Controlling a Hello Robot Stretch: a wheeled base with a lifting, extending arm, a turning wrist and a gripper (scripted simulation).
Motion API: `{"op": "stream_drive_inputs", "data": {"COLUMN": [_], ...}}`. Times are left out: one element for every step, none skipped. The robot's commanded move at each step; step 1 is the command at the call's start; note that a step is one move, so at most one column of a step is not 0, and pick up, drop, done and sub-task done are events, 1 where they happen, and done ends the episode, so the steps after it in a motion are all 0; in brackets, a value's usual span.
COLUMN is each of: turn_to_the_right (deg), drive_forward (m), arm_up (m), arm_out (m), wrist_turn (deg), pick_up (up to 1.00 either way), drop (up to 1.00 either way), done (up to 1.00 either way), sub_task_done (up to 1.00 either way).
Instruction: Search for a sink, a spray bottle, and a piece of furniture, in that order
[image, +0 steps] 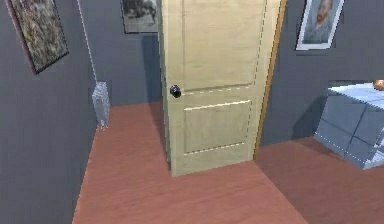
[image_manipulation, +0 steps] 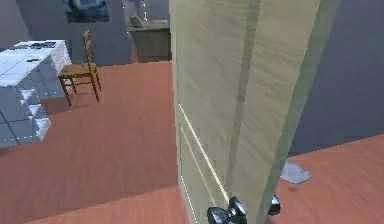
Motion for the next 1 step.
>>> {"op": "stream_drive_inputs", "data": {"turn_to_the_right": [45.0], "drive_forward": [0.00], "arm_up": [0.00], "arm_out": [0.00], "wrist_turn": [0.0], "pick_up": [0.00], "drop": [0.00], "done": [0.00], "sub_task_done": [0.00]}}
